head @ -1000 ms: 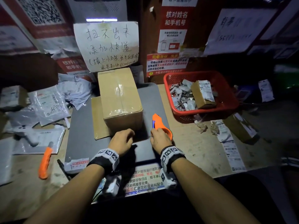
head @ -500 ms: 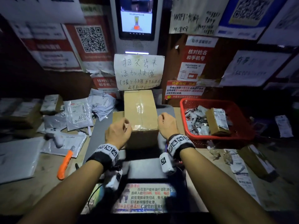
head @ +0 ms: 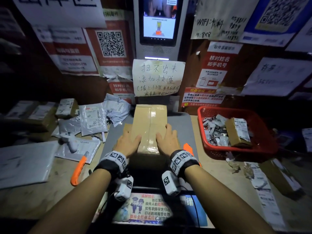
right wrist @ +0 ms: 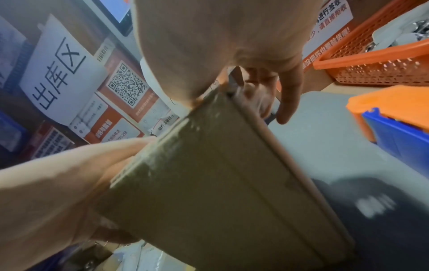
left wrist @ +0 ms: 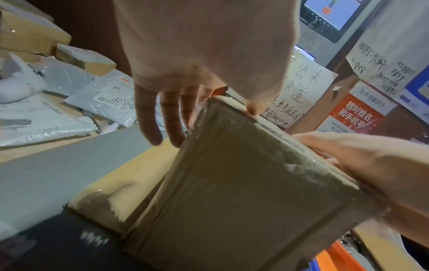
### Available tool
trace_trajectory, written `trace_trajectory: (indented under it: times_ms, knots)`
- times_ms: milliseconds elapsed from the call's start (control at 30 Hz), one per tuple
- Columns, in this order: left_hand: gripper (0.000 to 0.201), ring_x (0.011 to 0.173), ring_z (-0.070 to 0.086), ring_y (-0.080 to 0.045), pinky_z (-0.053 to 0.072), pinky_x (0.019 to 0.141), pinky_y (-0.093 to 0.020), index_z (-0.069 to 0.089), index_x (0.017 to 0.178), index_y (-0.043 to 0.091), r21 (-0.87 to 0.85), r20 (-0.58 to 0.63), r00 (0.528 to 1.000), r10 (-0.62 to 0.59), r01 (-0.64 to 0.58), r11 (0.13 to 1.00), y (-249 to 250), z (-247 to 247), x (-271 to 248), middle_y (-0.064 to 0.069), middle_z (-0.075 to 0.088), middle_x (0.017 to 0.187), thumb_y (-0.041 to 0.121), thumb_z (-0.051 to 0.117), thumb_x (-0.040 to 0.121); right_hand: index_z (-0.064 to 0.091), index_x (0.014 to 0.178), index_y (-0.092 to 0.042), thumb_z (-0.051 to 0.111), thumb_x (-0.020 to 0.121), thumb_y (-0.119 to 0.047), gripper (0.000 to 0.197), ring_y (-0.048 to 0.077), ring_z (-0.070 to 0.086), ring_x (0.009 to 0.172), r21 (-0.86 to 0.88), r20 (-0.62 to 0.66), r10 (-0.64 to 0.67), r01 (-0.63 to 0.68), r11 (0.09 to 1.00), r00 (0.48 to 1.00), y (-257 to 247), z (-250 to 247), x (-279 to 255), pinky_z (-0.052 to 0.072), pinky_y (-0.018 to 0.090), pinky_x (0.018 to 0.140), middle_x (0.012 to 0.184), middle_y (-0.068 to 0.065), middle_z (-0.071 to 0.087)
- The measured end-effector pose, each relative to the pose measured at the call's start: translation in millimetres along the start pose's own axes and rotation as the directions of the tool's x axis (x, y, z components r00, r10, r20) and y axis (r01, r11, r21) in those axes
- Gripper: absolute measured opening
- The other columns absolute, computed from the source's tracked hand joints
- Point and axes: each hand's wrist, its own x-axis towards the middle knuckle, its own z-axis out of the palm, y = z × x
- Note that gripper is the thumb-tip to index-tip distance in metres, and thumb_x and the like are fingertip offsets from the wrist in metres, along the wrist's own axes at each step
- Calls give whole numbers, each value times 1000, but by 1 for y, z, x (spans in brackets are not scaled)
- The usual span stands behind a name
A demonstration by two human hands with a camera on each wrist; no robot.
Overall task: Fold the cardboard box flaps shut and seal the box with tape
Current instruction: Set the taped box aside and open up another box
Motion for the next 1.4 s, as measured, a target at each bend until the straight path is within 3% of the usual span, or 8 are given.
trace_trajectory:
  times_ms: [300, 467, 667, 867, 1000, 1167, 1267, 1400]
  knots:
    - [61, 147, 23, -28, 18, 117, -38, -2, 157, 26, -266, 44, 986, 158, -141, 954, -2, 16, 3, -7, 15, 163, 36, 29, 105, 8, 160, -20, 32, 106, -37, 61, 24, 25, 147, 152, 3, -91, 89, 984, 996, 7, 22, 2, 20, 35, 118, 163, 5, 19]
    - [62, 140, 36, -29, 27, 111, -36, 7, 156, 25, -309, 91, 982, 168, -133, 942, -4, 8, 5, -5, 31, 157, 38, 37, 103, 3, 160, -25, 37, 104, -39, 67, 27, 26, 147, 186, 87, -66, 49, 981, 994, 3, 12, 2, 22, 40, 118, 164, 7, 19]
    - [63, 130, 47, -19, 31, 107, -28, 31, 150, 19, -373, 300, 945, 129, -8, 928, -4, -14, 14, 4, 50, 136, 46, 52, 97, 21, 151, -26, 54, 94, -47, 69, 27, 56, 118, 311, 257, 115, -195, 930, 959, 2, -7, 15, 41, 45, 108, 140, 3, 55]
    - [87, 137, 41, -17, 28, 118, -39, 22, 155, 26, -490, 354, 914, 197, 2, 872, -16, -20, 14, 6, 42, 150, 60, 61, 85, 27, 139, -25, 64, 85, -45, 68, 25, 62, 103, 330, 288, 166, -261, 907, 943, -1, -13, 19, 52, 45, 93, 120, 4, 61]
    - [100, 140, 35, -10, 26, 118, -37, 29, 151, 35, -566, 344, 904, 253, -15, 824, -33, -27, 10, 13, 37, 153, 86, 53, 68, 14, 140, -19, 73, 84, -18, 81, 19, 58, 95, 396, 331, 107, -241, 886, 937, -7, -26, 16, 49, 27, 71, 119, 8, 55]
    - [55, 134, 44, -13, 30, 116, -41, 43, 141, 39, -585, 331, 902, 275, -32, 810, -16, -50, -1, 9, 48, 145, 61, 22, 95, 19, 146, -12, 73, 76, -40, 93, 23, 58, 109, 499, 279, 175, -298, 814, 944, -11, -26, 11, 51, 39, 86, 129, 9, 53]
    - [26, 116, 57, -12, 42, 105, -34, 51, 128, 35, -619, 293, 910, 294, -54, 784, -7, -62, -5, 3, 57, 131, 36, 43, 103, 19, 146, -19, 53, 96, -50, 68, 22, 63, 88, 469, 255, 192, -295, 833, 948, -11, -29, 2, 54, 38, 60, 126, 9, 58]
    - [73, 90, 60, -25, 52, 69, -25, 41, 137, 27, -621, 331, 899, 286, -21, 784, -9, -64, -8, -20, 53, 114, 7, 67, 73, 18, 149, -31, 59, 85, -56, 79, 28, 69, 97, 417, 267, 130, -237, 877, 955, -15, -40, -6, 59, 47, 81, 124, 8, 63]
